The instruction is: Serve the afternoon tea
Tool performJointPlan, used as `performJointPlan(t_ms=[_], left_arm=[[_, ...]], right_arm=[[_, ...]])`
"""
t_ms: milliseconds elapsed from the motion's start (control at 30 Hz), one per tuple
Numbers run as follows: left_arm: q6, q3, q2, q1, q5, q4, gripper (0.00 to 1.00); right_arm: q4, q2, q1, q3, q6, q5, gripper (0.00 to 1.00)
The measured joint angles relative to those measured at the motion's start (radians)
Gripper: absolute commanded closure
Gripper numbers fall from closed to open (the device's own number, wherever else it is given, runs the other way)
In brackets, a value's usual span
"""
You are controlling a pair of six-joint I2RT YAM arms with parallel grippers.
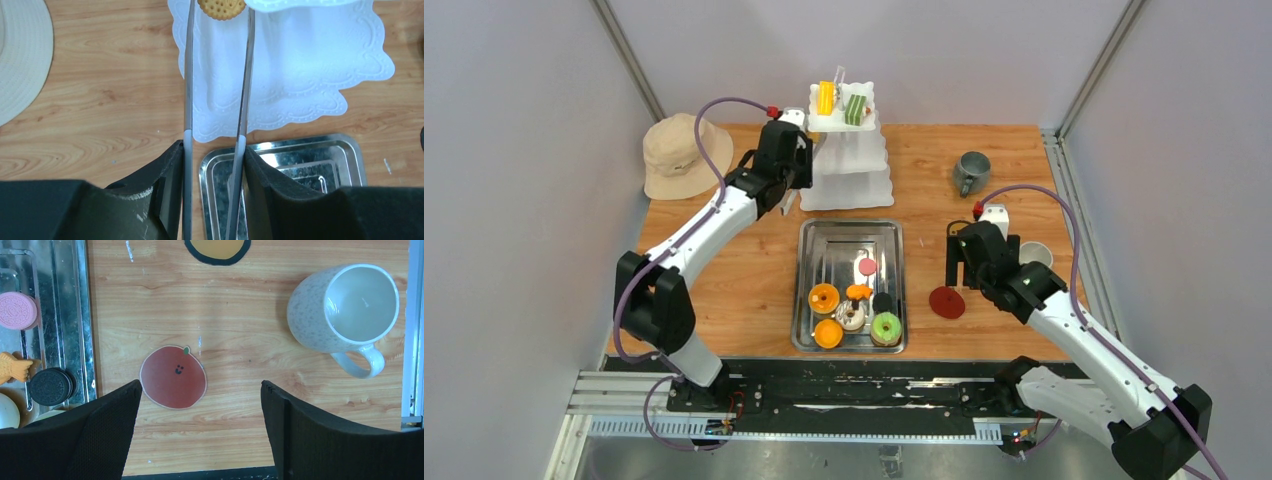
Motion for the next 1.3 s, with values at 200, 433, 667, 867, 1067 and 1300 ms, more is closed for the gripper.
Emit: performJointPlan(t_ms=[200,433,667,867,1067,1300], left_arm=[[-0.021,0.000,0.058,0.008,0.022,0.065,0.62],[-0.036,0.029,0.132,0.009,0.034,0.078,0.51],[-0.039,0.067,0.142,0.010,0.036,0.080,0.48],[-0.039,0.071,0.141,0.011,0.043,0.075,0.48],[-0.033,0.055,0.102,0.011,0.050,0.048,0.52],[-0.003,-0.026,-0.042,0.011,0.109,0.004,0.56]], right_arm=[[-0.002,0.002,0.000,0.000,0.001,0.000,0.12],[-0.013,0.002,0.000,0.000,0.007,0.001,0.12],[-0.019,0.002,0.000,0.000,0.011,0.005,0.12],[-0.026,0.001,0.000,0.000,0.014,0.007,0.12],[-0.030,-0.002,0.000,0.000,0.016,0.007,0.12],[-0.031,-0.002,0.000,0.000,0.022,0.006,0.12]])
